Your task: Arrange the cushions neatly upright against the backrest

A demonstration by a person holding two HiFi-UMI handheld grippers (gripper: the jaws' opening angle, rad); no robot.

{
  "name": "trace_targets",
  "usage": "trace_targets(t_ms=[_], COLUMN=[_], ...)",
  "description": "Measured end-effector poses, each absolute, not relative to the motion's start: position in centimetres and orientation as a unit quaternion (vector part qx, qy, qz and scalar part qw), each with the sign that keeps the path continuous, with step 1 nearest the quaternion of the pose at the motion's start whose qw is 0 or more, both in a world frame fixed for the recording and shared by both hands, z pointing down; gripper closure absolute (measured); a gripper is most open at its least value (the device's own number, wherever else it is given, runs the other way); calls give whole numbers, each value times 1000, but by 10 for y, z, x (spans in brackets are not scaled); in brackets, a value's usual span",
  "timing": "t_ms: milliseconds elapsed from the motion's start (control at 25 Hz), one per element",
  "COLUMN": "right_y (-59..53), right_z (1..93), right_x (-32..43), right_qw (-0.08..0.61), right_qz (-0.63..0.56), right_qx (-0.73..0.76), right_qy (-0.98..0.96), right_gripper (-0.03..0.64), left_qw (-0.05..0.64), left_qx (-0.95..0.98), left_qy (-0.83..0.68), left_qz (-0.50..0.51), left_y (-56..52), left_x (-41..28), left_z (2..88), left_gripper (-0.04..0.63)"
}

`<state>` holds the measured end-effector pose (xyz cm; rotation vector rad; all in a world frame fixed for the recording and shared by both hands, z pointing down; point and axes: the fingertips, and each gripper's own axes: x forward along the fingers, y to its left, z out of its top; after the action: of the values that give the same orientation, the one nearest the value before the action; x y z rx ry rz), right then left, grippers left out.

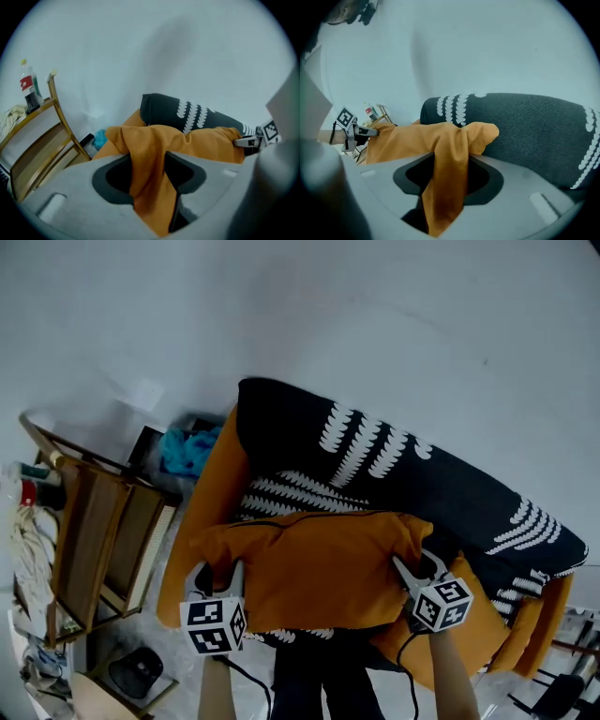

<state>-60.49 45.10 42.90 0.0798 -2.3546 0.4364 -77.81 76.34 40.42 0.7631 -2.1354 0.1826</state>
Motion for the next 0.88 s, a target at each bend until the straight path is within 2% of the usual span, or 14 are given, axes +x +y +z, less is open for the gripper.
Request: trace_targets(t_ms=[360, 880], right_y=[404, 350], right_z=[363, 324], right_x=[-596, -600], right_qw=[291, 221], right_qz=[136, 73], right_qx=[118, 183], right_qy=[-940, -955], right_gripper=[430, 434], left_qw=[325, 241], left_qx=[411, 503], left_qy=[-846, -822], left_qz=[97, 117], left_y=[676, 578], left_x=[-835, -882], left_z=[344, 313], left_gripper=[383, 383])
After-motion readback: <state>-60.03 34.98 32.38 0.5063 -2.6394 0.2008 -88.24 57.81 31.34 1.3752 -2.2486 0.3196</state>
